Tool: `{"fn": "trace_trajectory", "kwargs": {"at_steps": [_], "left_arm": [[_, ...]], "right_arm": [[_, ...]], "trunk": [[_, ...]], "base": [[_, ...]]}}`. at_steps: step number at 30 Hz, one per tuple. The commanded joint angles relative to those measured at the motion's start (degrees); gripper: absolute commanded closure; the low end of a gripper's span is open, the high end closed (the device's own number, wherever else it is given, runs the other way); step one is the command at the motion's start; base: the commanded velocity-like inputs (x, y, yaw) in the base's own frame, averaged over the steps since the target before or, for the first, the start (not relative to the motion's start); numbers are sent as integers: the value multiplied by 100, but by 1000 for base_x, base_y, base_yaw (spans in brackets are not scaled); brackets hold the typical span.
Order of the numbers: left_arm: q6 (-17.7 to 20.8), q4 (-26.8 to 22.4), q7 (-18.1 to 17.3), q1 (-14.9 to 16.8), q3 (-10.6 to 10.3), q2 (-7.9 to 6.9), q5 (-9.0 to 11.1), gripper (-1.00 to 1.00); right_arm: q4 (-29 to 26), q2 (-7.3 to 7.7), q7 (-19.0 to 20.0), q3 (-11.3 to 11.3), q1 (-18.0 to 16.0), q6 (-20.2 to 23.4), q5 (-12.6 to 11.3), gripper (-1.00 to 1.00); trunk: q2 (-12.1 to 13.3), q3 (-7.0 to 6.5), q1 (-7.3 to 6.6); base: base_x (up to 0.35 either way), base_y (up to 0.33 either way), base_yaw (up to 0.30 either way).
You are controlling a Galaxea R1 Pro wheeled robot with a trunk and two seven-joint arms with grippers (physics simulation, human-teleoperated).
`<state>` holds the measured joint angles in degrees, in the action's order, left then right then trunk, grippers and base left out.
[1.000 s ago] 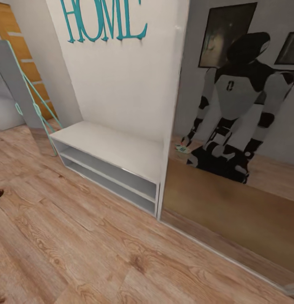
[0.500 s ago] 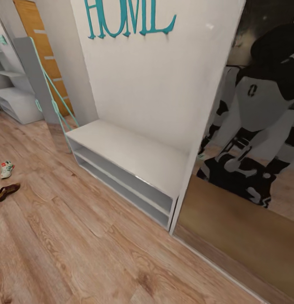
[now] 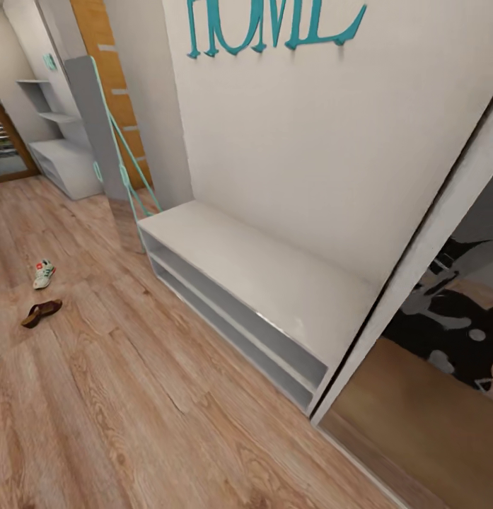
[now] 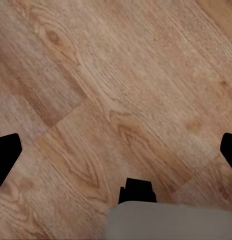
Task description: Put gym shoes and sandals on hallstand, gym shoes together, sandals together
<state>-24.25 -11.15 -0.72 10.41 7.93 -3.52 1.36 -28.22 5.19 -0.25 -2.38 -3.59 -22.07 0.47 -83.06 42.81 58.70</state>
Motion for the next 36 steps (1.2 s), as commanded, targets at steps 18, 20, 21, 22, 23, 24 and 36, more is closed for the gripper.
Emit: {"fn": "trace_trajectory", "kwargs": {"at_steps": [18,20,21,22,23,24,36], "left_arm": [[-19,8,-6,5,7,1,14,-100],[-19,8,-7,5,7,1,14,-100],[-19,8,-7,5,7,1,14,-100],[-19,8,-7,5,7,1,14,-100],[-19,8,-7,5,7,1,14,-100],[-19,8,-7,5,7,1,14,-100],[-19,8,-8,5,7,1,14,-100]], "right_arm": [[1,-1,-3,-9,-1,-17,6,-100],[1,-1,-2,-9,-1,-17,6,-100],[1,-1,-2,-9,-1,-17,6,-100],[1,-1,-2,-9,-1,-17,4,-100],[1,-1,-2,-9,-1,-17,4,-100],[1,-1,-2,-9,-1,-17,4,-100],[0,-1,-1,-4,-1,-17,4,-100]], "trunk": [[-2,95,3],[-2,105,3],[-2,110,3],[-2,115,3],[-2,120,3],[-2,125,3],[-2,186,3]], "base": [[309,180,229],[295,218,229],[293,221,229],[292,223,230],[290,224,230],[289,226,230],[285,232,230]]}}
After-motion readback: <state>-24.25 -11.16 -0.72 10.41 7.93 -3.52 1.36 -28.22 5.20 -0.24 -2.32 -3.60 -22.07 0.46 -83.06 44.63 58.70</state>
